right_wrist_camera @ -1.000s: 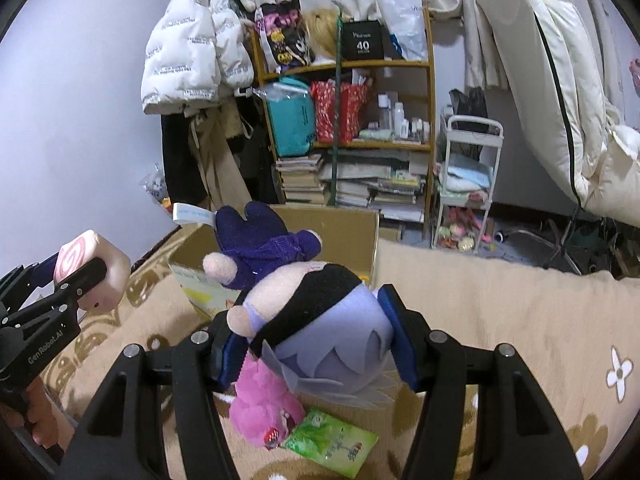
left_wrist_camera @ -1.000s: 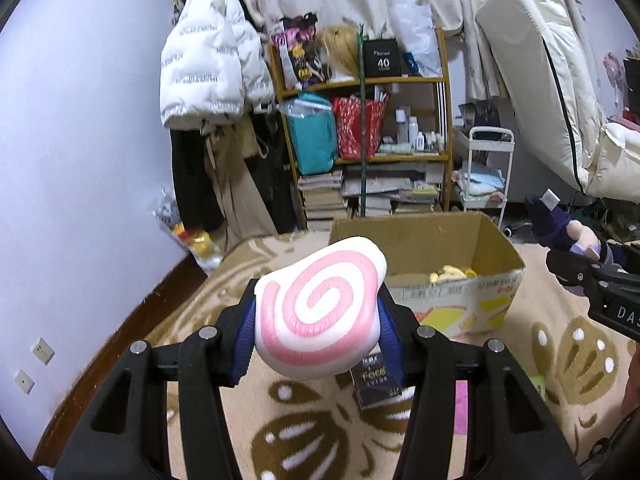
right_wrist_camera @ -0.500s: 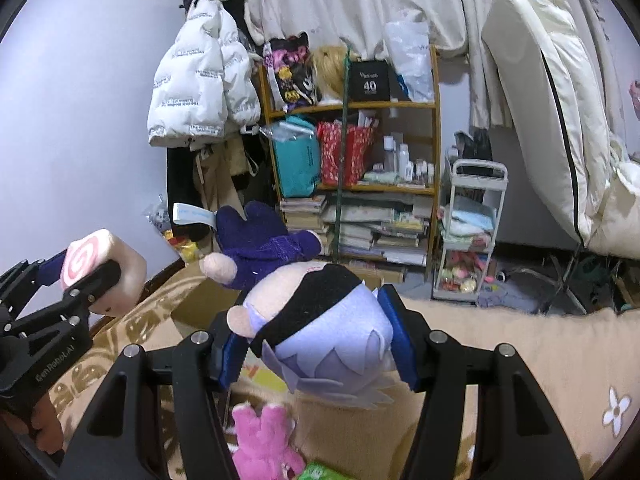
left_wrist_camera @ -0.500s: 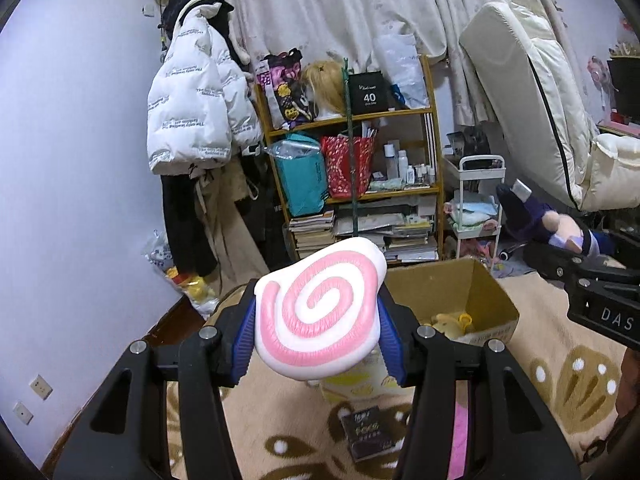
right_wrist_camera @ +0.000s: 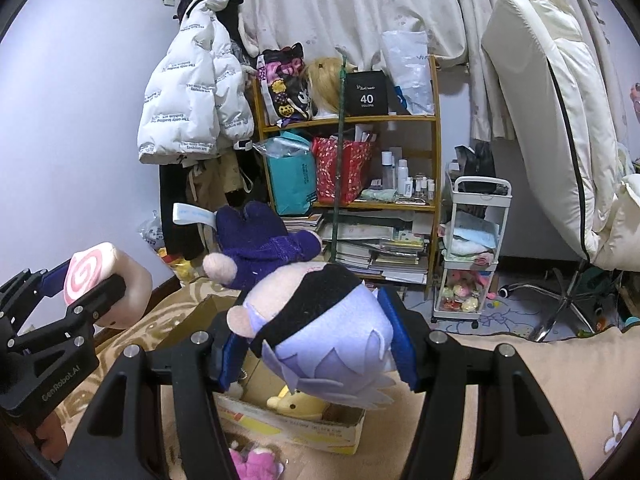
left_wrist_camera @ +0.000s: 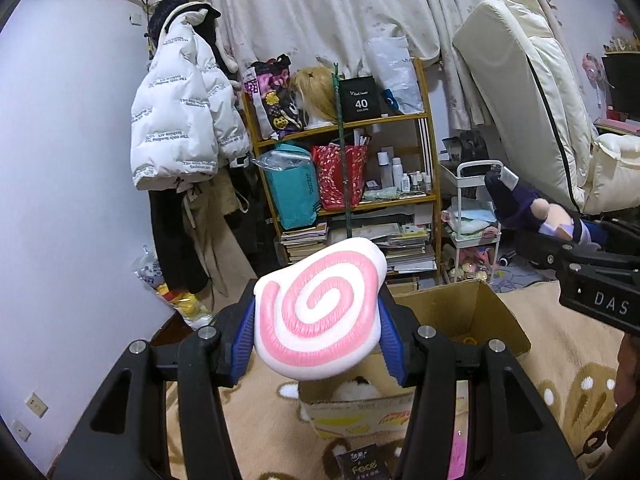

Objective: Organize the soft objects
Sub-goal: 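Lift the pink-swirl cushion and purple-haired doll and carry them over the box, then open the left tool over the box while the right tool drops the doll inside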

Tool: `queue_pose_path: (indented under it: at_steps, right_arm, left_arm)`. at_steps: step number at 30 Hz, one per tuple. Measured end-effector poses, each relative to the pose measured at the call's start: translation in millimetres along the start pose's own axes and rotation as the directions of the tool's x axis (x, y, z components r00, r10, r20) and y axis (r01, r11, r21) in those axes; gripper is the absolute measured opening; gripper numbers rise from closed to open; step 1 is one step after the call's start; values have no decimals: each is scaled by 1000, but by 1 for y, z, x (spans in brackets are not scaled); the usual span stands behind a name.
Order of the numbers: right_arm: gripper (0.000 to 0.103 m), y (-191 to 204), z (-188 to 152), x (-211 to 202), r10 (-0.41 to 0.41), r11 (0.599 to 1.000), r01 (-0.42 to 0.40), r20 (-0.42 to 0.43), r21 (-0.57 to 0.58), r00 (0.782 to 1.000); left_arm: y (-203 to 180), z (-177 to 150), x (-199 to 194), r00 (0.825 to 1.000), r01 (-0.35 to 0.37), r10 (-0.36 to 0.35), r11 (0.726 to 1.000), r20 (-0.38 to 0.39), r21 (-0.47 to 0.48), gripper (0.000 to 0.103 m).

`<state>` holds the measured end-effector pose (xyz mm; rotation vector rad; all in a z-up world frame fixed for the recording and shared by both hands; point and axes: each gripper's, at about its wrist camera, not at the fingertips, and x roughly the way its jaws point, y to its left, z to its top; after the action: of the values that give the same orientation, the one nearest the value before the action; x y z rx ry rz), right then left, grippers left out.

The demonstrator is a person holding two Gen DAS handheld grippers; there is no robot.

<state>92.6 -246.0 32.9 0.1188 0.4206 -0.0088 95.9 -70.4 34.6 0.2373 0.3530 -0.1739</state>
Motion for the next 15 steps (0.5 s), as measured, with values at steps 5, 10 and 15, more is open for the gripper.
queue_pose_path:
  at_steps: [5, 10, 15]
  right_arm:
    - [64, -3, -6, 12, 10, 1000, -10, -19, 1, 1000]
    - [64, -5, -18, 28, 1, 1000, -1, -63, -5, 998]
    - [64, -5, -30, 43, 6, 1000, -8, -104, -21, 995]
  left_arm:
    - [-5, -5, 20, 999, 32, -32, 999, -1, -12, 52]
    - [-12, -14, 42, 998, 53, -53, 999, -32, -7, 53]
    - [-12, -26, 59, 996, 59, -59, 998, -67, 8, 53]
